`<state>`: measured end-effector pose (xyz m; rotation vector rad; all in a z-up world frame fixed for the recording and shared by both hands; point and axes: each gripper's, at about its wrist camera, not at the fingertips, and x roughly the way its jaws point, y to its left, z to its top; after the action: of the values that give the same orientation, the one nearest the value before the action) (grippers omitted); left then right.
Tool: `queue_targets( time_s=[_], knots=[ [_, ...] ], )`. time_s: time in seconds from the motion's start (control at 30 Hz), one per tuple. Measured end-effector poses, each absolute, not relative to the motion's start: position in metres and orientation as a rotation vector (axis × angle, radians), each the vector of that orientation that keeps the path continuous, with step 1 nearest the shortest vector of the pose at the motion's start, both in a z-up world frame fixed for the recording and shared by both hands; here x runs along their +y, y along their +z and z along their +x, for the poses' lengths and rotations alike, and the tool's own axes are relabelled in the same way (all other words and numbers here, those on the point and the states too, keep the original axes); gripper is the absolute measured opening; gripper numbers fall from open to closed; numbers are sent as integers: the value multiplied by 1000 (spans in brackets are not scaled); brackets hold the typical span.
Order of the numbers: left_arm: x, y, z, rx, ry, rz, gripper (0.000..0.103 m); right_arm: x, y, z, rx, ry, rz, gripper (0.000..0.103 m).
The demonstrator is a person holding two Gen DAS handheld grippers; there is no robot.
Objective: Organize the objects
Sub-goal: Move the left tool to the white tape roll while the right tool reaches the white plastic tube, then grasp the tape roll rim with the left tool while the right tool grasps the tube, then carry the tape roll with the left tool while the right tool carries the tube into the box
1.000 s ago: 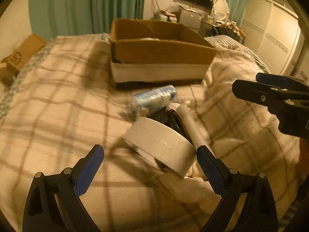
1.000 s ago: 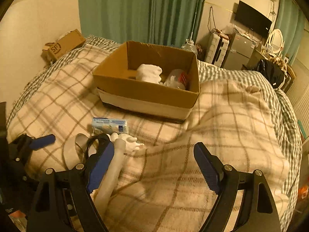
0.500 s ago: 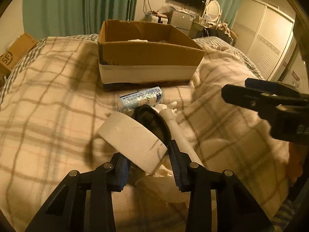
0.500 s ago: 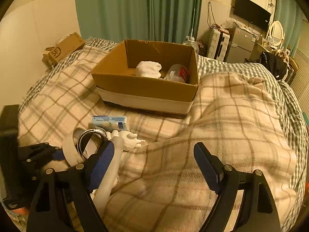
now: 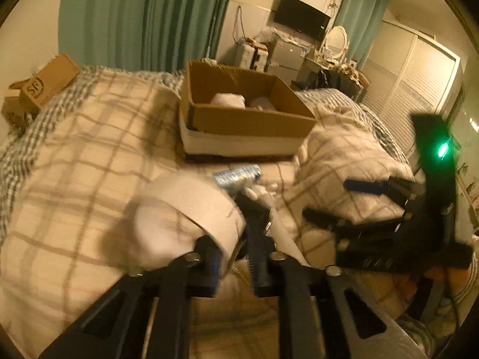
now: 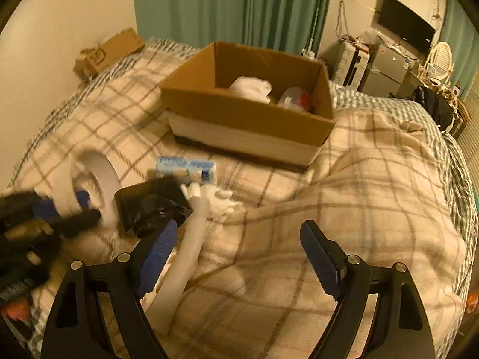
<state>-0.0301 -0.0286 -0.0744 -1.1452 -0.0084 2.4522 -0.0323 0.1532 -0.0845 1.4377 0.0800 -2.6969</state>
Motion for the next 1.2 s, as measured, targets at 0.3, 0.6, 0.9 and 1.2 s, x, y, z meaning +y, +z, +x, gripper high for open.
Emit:
queue_targets(
  time_s=[0.3, 0.6, 0.9, 1.2],
  knots=[
    [-40, -79, -33, -63, 2454, -1155, 9, 122, -142, -56, 135, -2427, 1664, 57],
    [-38, -75, -30, -83, 2460, -1123, 8, 133, -121, -44, 62, -2496, 1556, 16],
    [-41, -49, -35, -102, 2478, -1030, 8, 147, -53, -33, 21, -2668, 1365, 16],
    [-36, -20, -45, -89, 2496, -951, 8, 159, -3, -31, -12, -2741, 1228, 16]
  ],
)
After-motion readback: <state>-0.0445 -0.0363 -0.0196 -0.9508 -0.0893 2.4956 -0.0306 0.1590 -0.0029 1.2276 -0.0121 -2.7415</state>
